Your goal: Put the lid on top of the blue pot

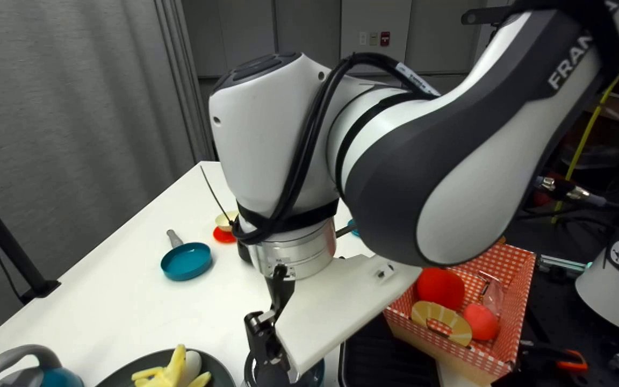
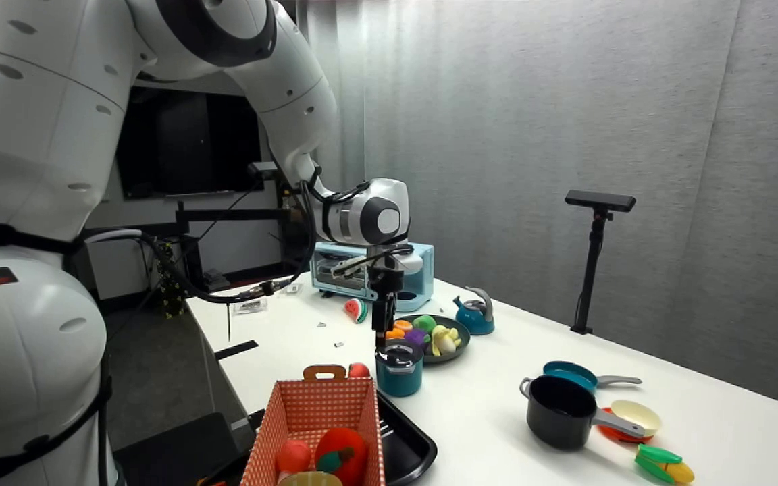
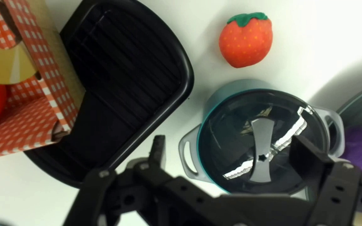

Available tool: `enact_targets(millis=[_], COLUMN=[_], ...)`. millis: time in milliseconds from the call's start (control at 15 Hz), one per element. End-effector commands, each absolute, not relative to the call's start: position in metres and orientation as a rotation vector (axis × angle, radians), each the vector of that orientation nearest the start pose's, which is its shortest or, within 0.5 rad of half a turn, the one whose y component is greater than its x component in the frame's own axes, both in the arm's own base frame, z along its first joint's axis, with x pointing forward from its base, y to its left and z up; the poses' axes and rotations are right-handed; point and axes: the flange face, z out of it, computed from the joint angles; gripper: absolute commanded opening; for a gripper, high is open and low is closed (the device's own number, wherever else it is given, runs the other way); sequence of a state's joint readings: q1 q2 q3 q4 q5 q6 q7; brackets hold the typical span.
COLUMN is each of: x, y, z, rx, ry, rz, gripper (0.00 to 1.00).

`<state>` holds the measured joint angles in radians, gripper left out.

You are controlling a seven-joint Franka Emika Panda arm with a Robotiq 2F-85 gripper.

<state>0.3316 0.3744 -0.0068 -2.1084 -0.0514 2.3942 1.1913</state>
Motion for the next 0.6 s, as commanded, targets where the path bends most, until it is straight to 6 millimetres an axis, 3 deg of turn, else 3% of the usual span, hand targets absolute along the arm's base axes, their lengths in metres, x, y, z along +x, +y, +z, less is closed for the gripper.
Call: enact_targets(millis=[0, 533], x=[0.512, 0.459], y=[0.173, 0.135], z=[0.245, 0.253], rx=[-2.913, -2.731], ry=[1.392, 1.626], rz=[0.015, -0.043], gripper=[1.00, 1.00])
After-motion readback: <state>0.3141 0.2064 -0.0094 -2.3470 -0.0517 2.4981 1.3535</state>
